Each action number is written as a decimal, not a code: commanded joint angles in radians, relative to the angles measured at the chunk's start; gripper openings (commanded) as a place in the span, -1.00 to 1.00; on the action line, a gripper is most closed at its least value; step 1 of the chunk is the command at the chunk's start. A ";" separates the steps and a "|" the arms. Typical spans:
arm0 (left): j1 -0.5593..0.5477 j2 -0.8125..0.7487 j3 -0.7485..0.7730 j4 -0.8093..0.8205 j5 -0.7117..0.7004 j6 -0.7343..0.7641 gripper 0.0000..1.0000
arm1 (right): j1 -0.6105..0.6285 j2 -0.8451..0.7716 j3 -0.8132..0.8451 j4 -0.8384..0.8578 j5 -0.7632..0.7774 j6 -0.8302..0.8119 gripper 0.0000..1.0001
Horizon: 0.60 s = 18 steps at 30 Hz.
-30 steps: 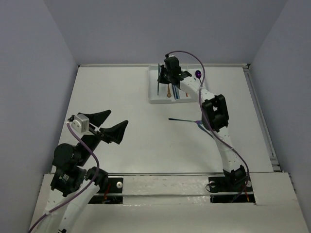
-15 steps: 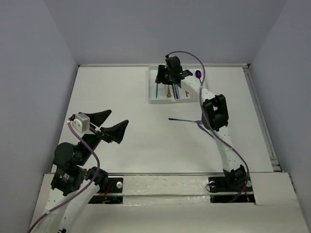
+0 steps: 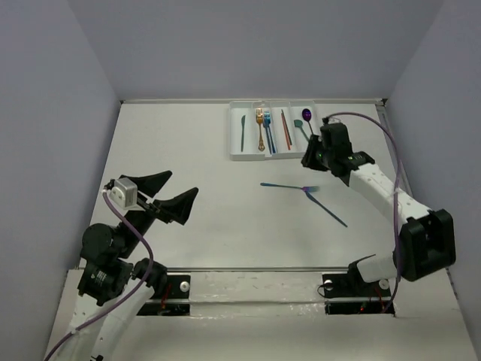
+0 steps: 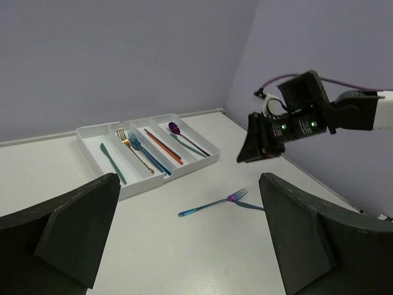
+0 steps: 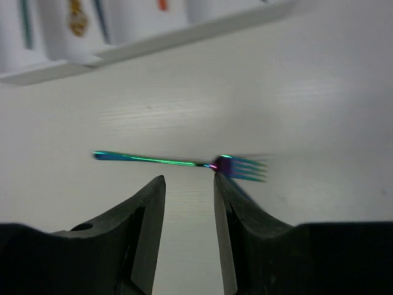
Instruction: Sort the eating utensils into containers
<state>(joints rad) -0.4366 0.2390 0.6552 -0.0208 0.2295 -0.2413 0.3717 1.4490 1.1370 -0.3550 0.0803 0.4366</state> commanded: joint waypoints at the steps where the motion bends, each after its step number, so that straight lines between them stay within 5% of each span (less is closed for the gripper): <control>1: 0.006 -0.024 0.027 0.051 0.024 -0.003 0.98 | -0.071 -0.143 -0.238 -0.163 0.059 0.037 -0.08; 7: 0.006 -0.023 0.029 0.047 0.016 -0.001 0.98 | -0.128 -0.158 -0.232 -0.379 0.044 0.000 0.38; 18: -0.004 -0.041 0.031 0.044 0.013 0.000 0.98 | -0.140 0.126 -0.075 -0.447 -0.073 -0.191 0.40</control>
<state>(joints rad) -0.4370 0.2192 0.6552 -0.0204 0.2352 -0.2417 0.2356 1.5238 1.0256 -0.7506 0.0628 0.3412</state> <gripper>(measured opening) 0.991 0.702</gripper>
